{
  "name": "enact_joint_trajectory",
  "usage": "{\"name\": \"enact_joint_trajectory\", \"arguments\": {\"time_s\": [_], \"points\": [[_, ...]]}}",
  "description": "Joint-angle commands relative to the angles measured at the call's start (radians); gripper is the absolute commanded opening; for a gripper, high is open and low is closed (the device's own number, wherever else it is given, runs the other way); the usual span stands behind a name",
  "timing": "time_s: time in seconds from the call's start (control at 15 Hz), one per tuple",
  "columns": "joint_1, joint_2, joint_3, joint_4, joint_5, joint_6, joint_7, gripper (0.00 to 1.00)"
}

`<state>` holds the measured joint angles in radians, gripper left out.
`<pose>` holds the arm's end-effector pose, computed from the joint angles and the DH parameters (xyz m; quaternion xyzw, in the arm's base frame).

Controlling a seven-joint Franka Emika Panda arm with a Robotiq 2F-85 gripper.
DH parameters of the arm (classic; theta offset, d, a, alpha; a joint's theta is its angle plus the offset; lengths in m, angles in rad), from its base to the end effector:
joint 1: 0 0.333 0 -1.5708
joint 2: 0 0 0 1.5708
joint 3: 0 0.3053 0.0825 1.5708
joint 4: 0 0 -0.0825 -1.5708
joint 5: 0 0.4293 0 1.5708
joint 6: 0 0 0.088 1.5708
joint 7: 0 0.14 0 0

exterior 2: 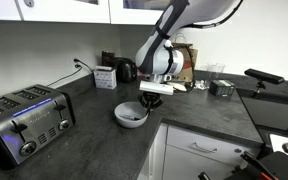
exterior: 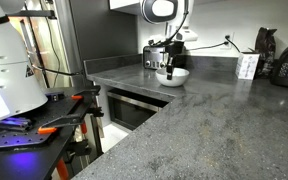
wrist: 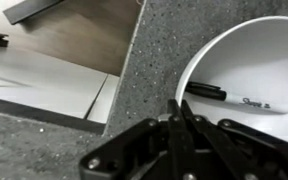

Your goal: Move the bowl to the left

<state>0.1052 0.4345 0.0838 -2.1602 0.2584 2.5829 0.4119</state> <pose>0.5727 0.1128 0.1113 -0.9711 0.2227 0.0317 0.0794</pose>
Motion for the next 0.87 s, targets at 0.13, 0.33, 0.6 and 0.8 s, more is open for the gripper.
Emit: {"name": "enact_joint_trajectory", "arguments": {"time_s": [0.13,0.33,0.6,0.8], "points": [[-0.014,-0.045,0.013,-0.049,0.032,-0.008,-0.084,0.29],[-0.009,-0.092,0.021,-0.073,0.026,-0.049,-0.108,0.5],[0.041,-0.242,-0.002,-0.116,-0.06,-0.186,-0.035,0.81],[0.051,-0.355,0.017,-0.142,-0.094,-0.252,-0.046,0.99]]}}
